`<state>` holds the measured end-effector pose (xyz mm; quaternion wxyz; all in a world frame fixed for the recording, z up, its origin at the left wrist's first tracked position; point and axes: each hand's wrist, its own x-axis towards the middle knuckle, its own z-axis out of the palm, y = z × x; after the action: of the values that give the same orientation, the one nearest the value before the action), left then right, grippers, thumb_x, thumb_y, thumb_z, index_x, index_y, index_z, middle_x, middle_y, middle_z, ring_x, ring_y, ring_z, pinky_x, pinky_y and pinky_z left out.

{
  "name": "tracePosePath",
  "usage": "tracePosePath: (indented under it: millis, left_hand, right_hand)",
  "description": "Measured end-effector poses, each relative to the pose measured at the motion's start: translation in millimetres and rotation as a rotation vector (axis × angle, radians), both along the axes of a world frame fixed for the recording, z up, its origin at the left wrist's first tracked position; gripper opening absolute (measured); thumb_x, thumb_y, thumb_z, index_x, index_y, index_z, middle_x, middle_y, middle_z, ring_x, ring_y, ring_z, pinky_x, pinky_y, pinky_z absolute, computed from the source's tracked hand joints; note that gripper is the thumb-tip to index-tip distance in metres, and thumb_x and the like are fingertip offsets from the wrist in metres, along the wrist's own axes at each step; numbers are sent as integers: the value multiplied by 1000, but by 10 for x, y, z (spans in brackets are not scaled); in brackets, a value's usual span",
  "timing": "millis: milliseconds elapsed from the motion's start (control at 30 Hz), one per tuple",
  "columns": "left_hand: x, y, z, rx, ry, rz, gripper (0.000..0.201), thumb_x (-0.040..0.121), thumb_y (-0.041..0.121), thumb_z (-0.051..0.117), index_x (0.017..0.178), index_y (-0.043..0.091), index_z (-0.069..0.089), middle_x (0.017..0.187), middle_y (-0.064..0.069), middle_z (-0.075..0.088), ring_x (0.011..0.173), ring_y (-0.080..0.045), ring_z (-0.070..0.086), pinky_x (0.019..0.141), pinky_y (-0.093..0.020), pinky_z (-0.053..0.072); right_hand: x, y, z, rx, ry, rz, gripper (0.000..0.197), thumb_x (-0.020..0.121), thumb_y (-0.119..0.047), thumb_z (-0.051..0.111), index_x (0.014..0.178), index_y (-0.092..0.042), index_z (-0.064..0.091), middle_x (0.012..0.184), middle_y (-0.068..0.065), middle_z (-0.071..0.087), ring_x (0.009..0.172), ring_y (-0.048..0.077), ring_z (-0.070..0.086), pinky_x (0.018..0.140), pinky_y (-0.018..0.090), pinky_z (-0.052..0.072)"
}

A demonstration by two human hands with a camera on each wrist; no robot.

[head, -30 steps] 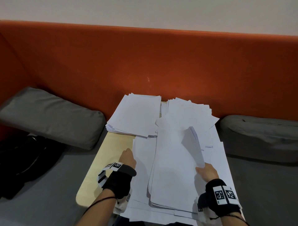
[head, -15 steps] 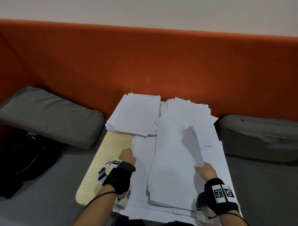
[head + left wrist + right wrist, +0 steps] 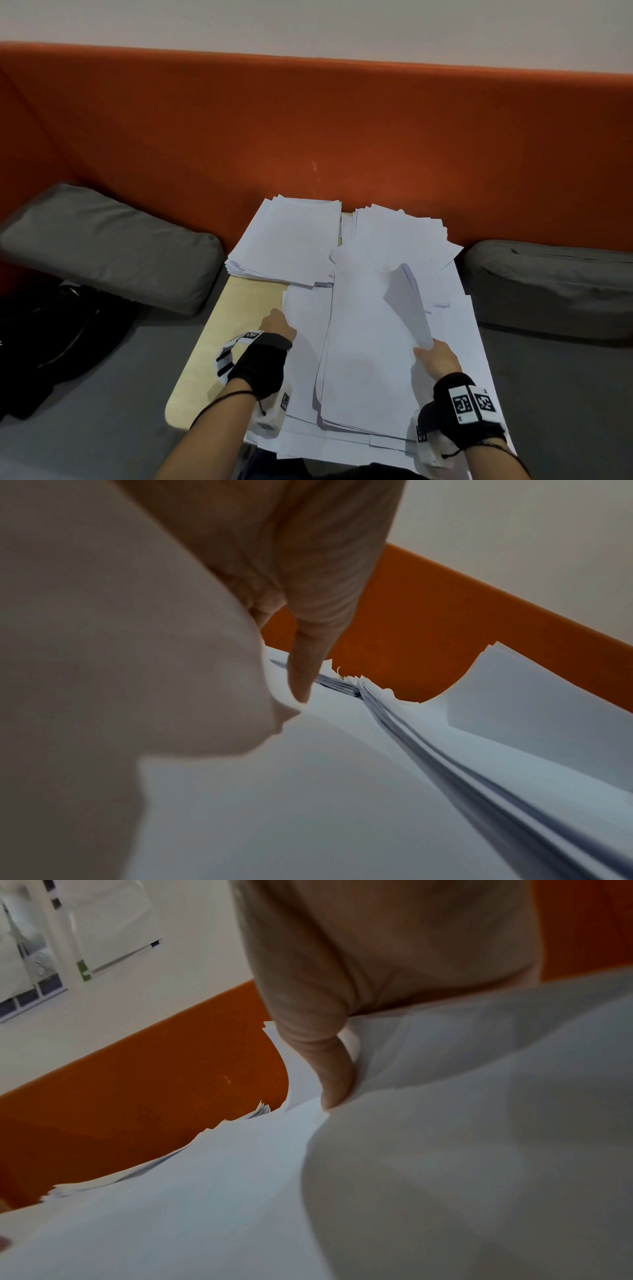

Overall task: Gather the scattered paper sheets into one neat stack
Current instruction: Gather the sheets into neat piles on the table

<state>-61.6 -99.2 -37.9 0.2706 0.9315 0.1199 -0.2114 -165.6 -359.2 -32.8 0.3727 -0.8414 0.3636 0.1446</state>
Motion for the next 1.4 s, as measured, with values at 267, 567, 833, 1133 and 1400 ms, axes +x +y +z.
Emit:
tracePosePath:
  millis: [267,567,833,1133,1400]
  left_hand:
    - [18,-5,5,-17,35,38,48,87,7,55,129,-3,33,129,-20,49,119,-33,51,100,-37,45]
    - [6,-50,40,255,-23,-108,42,93,17,51,128,0,35,135,-16,40,126,-26,42,104,-30,35]
    - [-59,-91,15,352,-107,-170,38,96,24,46,127,3,38,134,-13,41,124,-24,43,103,-28,34]
    - [2,40,-11,-321,105,209,52,81,7,66,125,-11,44,123,-22,56,113,-36,55,100,-39,46]
    - [-23,42,-68,-344,46,176,60,81,16,70,129,-8,44,133,-20,51,120,-34,52,104,-36,42]
  right_hand:
    - [-2,3,-17,-8,1,16,32,93,-15,46,122,-2,54,118,19,60,92,29,51,82,30,38]
    - [-5,5,-25,-1,-1,1,34,94,-15,47,125,-2,52,119,19,59,100,32,55,80,29,38]
    - [-5,10,-35,1,-8,-7,33,94,-14,47,124,-2,52,119,19,59,91,27,50,81,29,37]
    - [-6,17,-33,1,-7,-4,33,94,-16,46,124,-2,52,120,19,59,98,31,53,87,32,40]
    - [-15,-11,-26,24,-15,-1,34,94,-16,47,125,-2,52,121,19,58,96,30,52,82,29,36]
